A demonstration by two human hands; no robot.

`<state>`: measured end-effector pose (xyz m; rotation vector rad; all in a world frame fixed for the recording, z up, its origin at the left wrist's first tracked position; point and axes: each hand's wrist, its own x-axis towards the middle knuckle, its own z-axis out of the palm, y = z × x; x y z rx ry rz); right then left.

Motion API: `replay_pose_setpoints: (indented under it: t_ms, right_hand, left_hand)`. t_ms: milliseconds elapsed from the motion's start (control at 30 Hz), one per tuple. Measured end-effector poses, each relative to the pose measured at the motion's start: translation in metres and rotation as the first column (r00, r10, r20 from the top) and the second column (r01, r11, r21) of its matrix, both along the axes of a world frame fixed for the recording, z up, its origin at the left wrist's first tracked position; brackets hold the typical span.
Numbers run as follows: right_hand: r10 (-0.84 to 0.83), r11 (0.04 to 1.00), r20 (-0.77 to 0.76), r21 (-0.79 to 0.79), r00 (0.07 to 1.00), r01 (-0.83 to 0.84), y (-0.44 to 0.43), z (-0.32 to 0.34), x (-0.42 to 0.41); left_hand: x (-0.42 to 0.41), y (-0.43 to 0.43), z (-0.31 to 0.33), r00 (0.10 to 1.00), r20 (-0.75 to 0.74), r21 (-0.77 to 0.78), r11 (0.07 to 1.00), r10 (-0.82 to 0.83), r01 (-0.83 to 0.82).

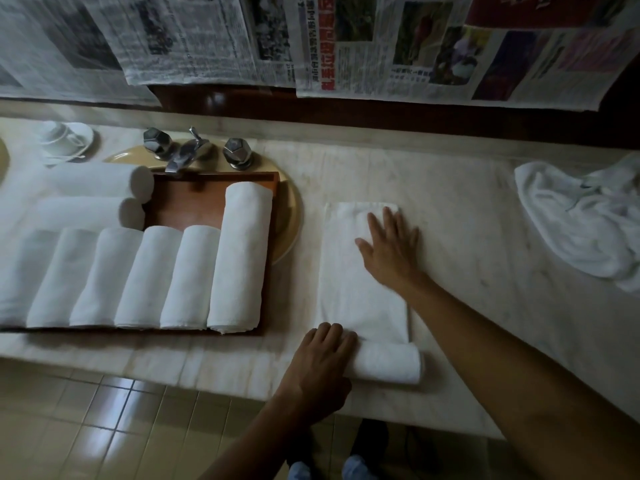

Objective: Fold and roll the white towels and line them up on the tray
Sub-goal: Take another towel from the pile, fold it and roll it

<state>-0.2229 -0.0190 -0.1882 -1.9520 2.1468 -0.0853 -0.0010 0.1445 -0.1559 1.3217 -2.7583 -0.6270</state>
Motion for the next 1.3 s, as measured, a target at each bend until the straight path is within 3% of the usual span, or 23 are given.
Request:
replay_pose_setpoints:
  t_ms: [200, 333, 433, 533, 600, 800, 900, 1133, 1233, 1300]
  right_hand:
    - [-0.065, 0.996, -0.043, 0.060, 0.997, 0.068, -0.041, 0.019, -0.039]
    - [-0.025, 0.998, 0.260, 0.057, 0.965, 0.011, 0.027, 0.058, -0.031]
    - [-0.121, 0.991, 0.396, 0.104, 0.910, 0.086, 0.119, 0.070, -0.023]
    - [-0.408, 0.913, 0.445, 0.197, 0.797, 0.358, 0.196, 0.074, -0.016]
    - [-0.536, 0.844, 0.469, 0.305, 0.702, 0.441, 0.228, 0.075, -0.004]
    - [-0.634, 0.729, 0.571, 0.214, 0.522, 0.650, 0.242, 0.067, 0.031]
    - [-0.600, 0.737, 0.603, 0.159, 0.526, 0.657, 0.237, 0.073, 0.029]
    - [-0.626, 0.737, 0.567, 0.207, 0.535, 0.644, 0.242, 0.062, 0.019]
    - [-0.581, 0.788, 0.556, 0.202, 0.594, 0.581, 0.243, 0.059, 0.011]
    - [-0.495, 0.853, 0.527, 0.144, 0.691, 0.502, 0.245, 0.062, 0.007]
  left_hand:
    - [-0.002, 0.000, -0.001, 1.000, -0.019, -0.026, 1.000, 0.016, -0.016]
    - [-0.001, -0.002, 0.002, 1.000, 0.007, -0.011, 1.000, 0.004, -0.004]
    - [0.000, -0.003, 0.005, 1.000, 0.016, 0.008, 1.000, -0.004, 0.004]
    - [-0.002, 0.000, 0.009, 1.000, 0.019, -0.007, 1.000, 0.008, -0.008]
    - [-0.006, 0.005, 0.009, 0.999, 0.018, -0.010, 0.999, 0.031, -0.030]
    - [-0.013, 0.011, 0.003, 0.999, 0.033, -0.015, 0.999, 0.043, -0.042]
    - [-0.011, 0.013, 0.002, 0.998, 0.022, -0.009, 0.999, 0.053, -0.053]
    - [-0.003, 0.010, -0.002, 1.000, -0.010, -0.010, 1.000, 0.027, -0.027]
    - [0.000, 0.008, -0.001, 1.000, 0.026, -0.034, 0.999, -0.001, 0.002]
    - [0.000, 0.006, 0.001, 0.998, 0.056, -0.045, 0.999, -0.021, 0.024]
